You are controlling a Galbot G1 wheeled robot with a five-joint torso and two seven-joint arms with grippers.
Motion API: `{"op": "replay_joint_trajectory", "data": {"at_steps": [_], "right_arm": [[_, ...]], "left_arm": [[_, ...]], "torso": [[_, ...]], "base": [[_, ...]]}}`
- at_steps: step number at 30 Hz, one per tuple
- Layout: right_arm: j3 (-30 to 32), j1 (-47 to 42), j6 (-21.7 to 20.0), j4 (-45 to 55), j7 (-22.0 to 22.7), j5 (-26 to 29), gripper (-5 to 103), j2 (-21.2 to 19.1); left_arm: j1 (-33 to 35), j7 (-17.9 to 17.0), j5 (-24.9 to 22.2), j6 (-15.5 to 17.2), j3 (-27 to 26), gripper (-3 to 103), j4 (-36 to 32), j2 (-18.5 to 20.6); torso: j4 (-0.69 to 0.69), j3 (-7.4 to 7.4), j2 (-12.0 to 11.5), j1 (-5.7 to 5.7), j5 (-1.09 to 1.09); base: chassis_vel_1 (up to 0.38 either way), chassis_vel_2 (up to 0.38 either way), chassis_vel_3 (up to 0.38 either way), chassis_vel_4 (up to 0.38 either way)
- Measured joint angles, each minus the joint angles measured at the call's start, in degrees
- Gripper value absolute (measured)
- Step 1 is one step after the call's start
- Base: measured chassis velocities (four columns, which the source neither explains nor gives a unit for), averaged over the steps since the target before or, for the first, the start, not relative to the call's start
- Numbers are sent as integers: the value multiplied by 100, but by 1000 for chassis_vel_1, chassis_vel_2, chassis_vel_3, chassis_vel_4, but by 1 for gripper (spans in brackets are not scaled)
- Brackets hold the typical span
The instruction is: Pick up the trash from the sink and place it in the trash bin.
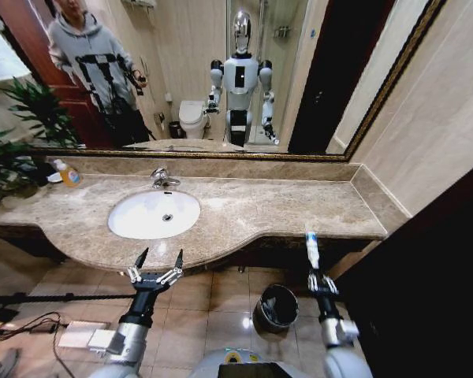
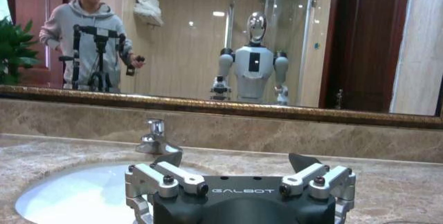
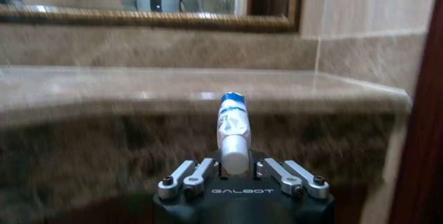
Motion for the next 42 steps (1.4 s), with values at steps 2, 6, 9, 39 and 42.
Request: {"op": "replay_joint_trajectory", "data": {"at_steps": [2,6,9,39,42], "right_arm": [[-66,-17,73,-301,41,44,23,1],[-165,106,77,-879,15,132,23,-2],[-219,339,64,-1413,-70,86,23,-19],[-626,3463,-1277,-6167,-1047,-1246,23,293],[-622,3680,-1290,-6469,-1057,-1348,23,336]], "left_arm": [[0,0,0,0,0,100,0,0],[0,0,0,0,0,100,0,0],[0,0,0,0,0,100,0,0],[0,0,0,0,0,100,0,0],[0,0,0,0,0,100,0,0]], "torso": [[0,0,0,0,1],[0,0,0,0,0],[0,0,-1,0,0],[0,1,-1,1,1],[0,1,-1,1,-1]], "base": [[0,0,0,0],[0,0,0,0],[0,0,0,0],[0,0,0,0],[0,0,0,0]]}}
